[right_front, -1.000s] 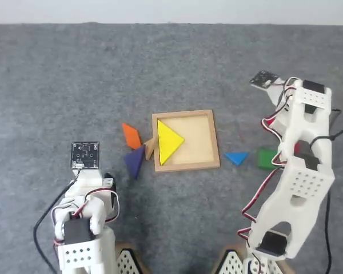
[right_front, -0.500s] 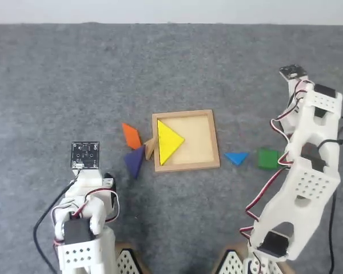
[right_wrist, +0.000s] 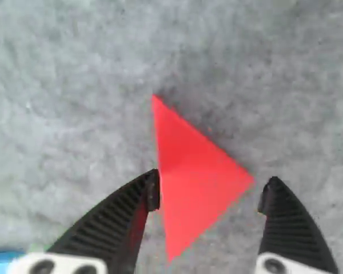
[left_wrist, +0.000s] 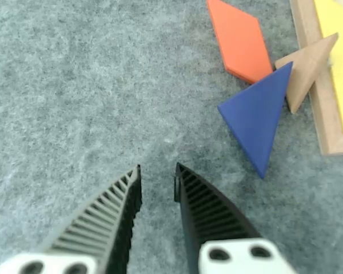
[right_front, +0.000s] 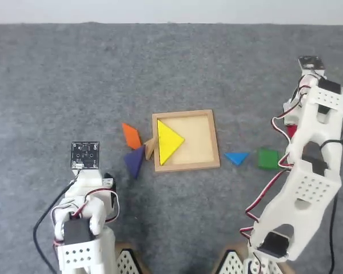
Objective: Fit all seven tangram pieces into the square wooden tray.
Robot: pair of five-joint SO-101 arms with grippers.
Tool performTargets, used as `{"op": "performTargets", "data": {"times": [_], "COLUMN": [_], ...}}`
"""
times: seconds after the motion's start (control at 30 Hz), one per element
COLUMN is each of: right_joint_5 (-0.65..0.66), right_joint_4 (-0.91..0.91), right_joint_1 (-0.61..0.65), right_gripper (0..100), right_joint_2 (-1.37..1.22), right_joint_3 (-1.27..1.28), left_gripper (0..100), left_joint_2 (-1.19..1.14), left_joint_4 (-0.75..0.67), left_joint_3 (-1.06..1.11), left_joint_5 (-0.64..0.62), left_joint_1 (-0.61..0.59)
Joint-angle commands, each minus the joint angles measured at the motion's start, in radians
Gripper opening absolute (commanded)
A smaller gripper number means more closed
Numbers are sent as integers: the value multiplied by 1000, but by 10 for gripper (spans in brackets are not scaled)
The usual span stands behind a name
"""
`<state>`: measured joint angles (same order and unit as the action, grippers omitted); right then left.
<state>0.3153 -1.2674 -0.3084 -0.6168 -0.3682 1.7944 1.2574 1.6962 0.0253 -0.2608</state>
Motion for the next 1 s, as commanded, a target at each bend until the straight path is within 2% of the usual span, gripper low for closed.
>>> {"op": "performTargets", "data": {"times": [0.0, 0.1, 0.3, 0.63, 0.73, 0.97], "right_joint_5": [-18, -11, 31, 31, 29, 15], "right_joint_4": [-10, -5, -13, -36, -59, -67], "right_joint_1": [-10, -13, -5, -10, -10, -36], "right_gripper": [375, 421, 392, 212, 239, 374], "right_joint_2": [-18, -62, -160, -209, -208, -191], "right_joint_3": [-83, -118, -180, -184, -186, -193], "left_gripper": [93, 93, 93, 93, 93, 93], "left_joint_2": [20, 20, 20, 20, 20, 20], "left_joint_4": [3, 3, 3, 3, 3, 3], "left_joint_3": [-13, -13, -13, -13, -13, -13], "left_joint_5": [2, 2, 2, 2, 2, 2], "left_joint_1": [-6, -6, -6, -6, -6, -6]}}
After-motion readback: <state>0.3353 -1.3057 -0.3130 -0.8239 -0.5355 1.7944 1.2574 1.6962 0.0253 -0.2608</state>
